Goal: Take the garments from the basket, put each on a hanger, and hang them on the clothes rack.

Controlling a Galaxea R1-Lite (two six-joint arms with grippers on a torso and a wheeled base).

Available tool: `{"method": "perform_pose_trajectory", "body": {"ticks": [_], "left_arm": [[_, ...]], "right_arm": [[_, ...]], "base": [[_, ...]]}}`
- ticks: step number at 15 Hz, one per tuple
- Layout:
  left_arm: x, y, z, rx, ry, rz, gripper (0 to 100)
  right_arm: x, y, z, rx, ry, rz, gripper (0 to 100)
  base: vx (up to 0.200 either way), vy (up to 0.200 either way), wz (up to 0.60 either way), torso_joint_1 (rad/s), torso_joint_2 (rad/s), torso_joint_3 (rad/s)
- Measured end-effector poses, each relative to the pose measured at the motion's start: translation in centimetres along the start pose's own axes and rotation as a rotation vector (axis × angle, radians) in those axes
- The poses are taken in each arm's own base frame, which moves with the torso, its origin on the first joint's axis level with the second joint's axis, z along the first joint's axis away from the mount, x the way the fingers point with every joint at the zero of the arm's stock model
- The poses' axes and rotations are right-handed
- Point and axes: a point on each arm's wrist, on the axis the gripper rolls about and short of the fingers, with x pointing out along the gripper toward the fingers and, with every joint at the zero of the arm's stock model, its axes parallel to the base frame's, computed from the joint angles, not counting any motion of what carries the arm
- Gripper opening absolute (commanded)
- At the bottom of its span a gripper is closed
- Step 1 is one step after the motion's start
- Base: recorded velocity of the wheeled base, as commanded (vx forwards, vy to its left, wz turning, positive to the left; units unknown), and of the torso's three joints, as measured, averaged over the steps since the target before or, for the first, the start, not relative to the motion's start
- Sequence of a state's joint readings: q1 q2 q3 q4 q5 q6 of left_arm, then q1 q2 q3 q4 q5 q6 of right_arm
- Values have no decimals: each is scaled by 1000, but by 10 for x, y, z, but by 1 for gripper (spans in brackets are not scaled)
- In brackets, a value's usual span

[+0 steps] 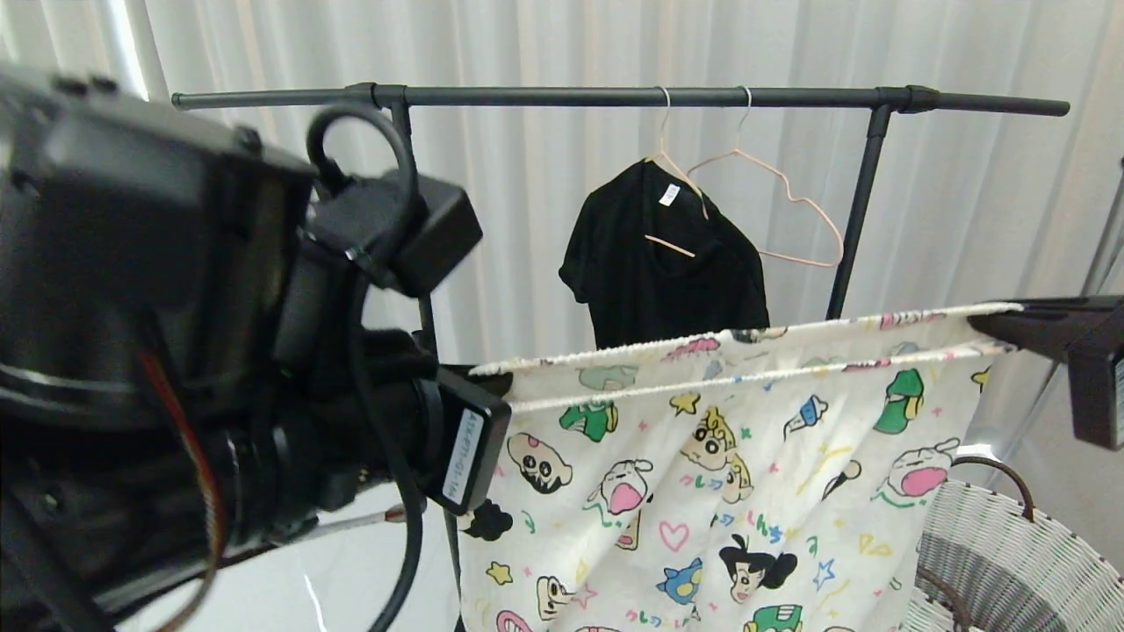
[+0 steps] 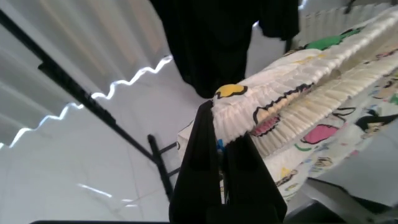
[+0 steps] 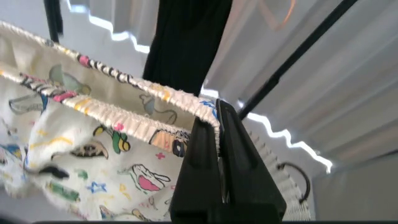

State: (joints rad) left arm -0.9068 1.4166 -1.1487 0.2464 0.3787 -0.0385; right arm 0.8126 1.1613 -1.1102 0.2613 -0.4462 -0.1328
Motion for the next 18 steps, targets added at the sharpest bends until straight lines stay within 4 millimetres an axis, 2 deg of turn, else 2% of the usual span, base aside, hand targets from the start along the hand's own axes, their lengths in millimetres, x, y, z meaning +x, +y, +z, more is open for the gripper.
{"method": "perform_pose_trajectory", "body": {"ticks": [3,5,7,9,11,13,15,18], "left_arm": [[-34,10,32,-16,-8,-136,0],[-50,15,42,-29,-51,-182,0],[-57,18,44,-32,-76,-184,0],[-60,19,45,-13,-91,-185,0],[-62,18,48,-20,-126,-190,0],[-61,15,50,-22,-152,-204,0],[-60,9,49,-15,-166,-231,0],[-52,0,52,-14,-195,-254,0]], "right_arm": [[-13,-10,31,23,-57,15,0],[-21,-14,45,22,-68,64,0],[-27,-16,50,16,-67,119,0],[-30,-17,50,10,-60,145,0],[-39,-18,44,-9,-26,252,0],[-59,-20,33,-40,52,448,0],[-80,-24,31,-48,40,592,0],[-93,-22,30,-65,3,723,0]], "base": [[0,0,0,0,0,0],[0,0,0,0,0,0],[0,0,0,0,0,0],[0,0,0,0,0,0],[0,0,0,0,0,0],[0,0,0,0,0,0],[0,0,0,0,0,0],[0,0,0,0,0,0]]}}
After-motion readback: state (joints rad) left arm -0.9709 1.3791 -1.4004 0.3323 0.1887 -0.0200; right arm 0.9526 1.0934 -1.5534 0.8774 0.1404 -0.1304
